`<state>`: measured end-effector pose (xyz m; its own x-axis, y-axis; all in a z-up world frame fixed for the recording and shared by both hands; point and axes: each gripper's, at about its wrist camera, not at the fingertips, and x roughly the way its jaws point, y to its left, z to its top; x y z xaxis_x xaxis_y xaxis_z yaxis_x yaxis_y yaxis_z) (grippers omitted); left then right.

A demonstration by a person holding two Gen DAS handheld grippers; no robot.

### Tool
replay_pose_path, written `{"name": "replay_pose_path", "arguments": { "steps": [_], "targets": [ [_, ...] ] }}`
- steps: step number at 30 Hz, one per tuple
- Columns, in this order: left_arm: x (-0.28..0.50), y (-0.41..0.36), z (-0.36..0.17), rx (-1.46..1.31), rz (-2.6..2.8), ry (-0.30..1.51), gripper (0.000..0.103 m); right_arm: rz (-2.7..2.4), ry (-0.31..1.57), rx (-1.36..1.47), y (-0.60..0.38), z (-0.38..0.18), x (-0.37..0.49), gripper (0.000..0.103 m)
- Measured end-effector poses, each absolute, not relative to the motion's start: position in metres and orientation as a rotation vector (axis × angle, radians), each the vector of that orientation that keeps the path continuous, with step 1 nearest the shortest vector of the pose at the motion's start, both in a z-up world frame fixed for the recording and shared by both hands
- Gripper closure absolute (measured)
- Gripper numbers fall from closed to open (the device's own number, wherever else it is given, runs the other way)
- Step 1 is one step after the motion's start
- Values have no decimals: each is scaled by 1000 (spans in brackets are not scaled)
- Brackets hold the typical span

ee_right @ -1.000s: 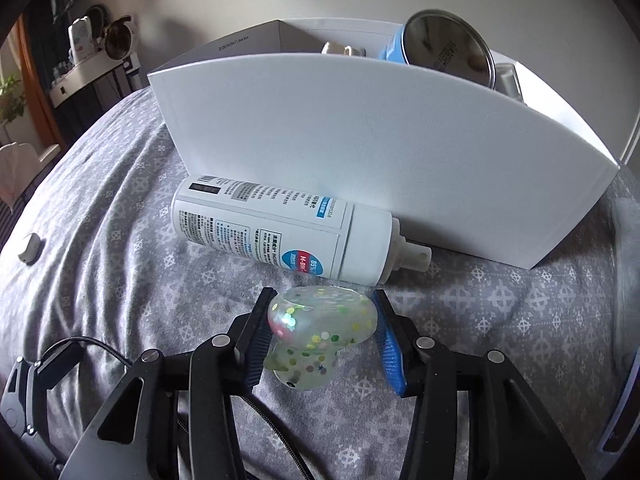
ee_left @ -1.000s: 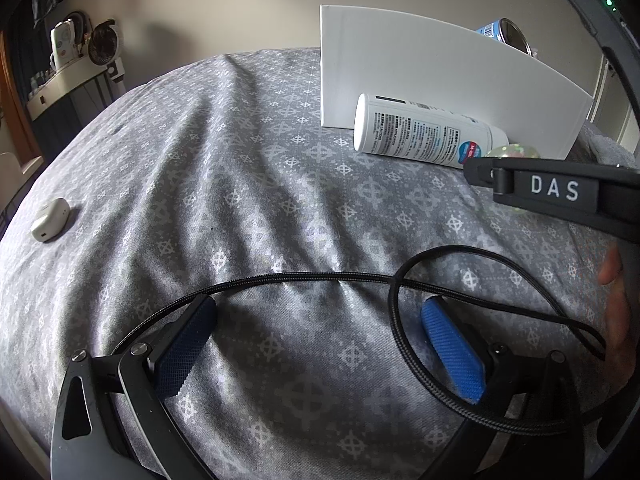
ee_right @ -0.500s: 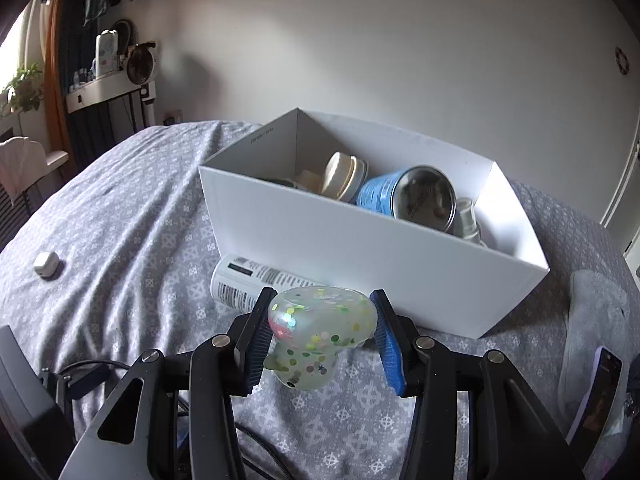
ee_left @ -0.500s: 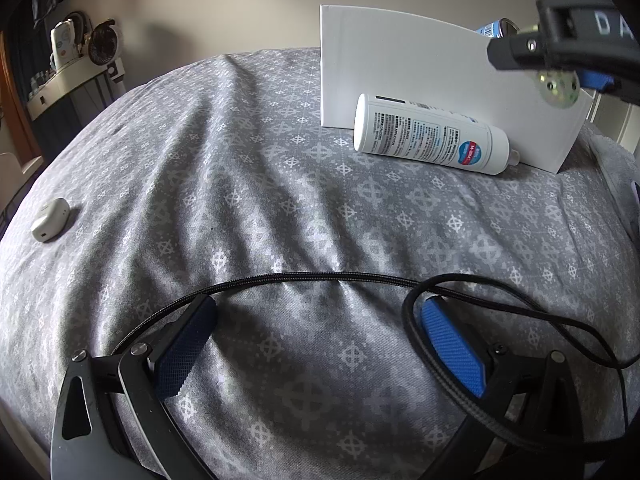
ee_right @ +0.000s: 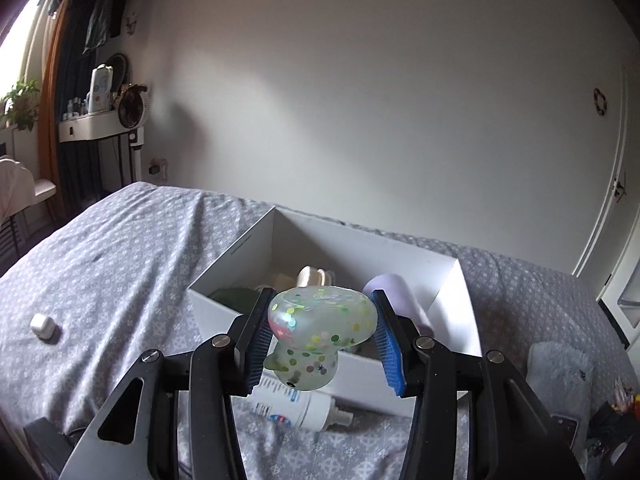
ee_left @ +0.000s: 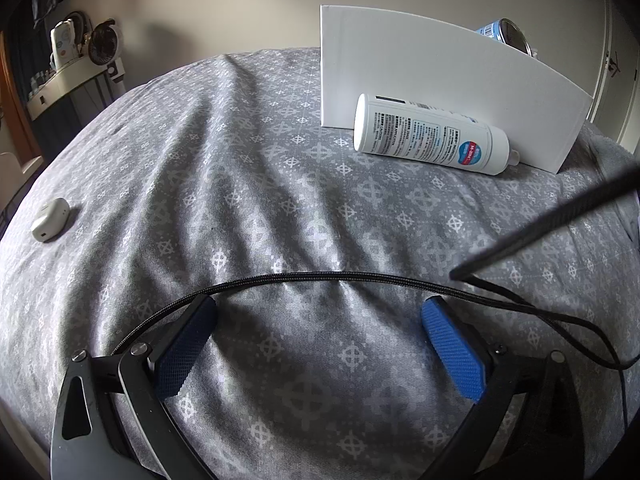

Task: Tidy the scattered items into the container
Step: 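Lift the squishy toy with the right gripper and lower it into the box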

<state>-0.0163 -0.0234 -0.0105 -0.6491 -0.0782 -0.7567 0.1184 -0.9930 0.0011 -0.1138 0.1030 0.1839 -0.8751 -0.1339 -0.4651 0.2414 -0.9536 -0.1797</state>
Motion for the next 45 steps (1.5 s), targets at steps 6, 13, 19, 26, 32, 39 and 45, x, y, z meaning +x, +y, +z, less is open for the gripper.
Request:
{"name": "replay_pose_path", "arguments": {
  "steps": [6,13,19,26,32,39,45],
  "targets": [
    [-17,-23,-11,1262,-2757,73,0,-2932,379,716,116,194,-156,58],
    [-17,-23,-10,1261,-2757,71,0,-2957,389,847,126,181,-192,58],
    [-17,-23,-10,1261,-2757,71,0,-2952,394,930,132,166,-201,58],
    [-17,-23,-11,1261,-2757,71,0,-2948,403,973,139,158,-205,58],
    [-17,-23,-11,1261,-2756,70,0,-2948,398,992,143,156,-204,58],
    [-18,-23,-11,1261,-2756,70,0,-2948,397,1000,144,156,-205,58],
    [-18,-23,-11,1261,-2756,69,0,-2964,390,1007,146,156,-205,58]
  ]
}}
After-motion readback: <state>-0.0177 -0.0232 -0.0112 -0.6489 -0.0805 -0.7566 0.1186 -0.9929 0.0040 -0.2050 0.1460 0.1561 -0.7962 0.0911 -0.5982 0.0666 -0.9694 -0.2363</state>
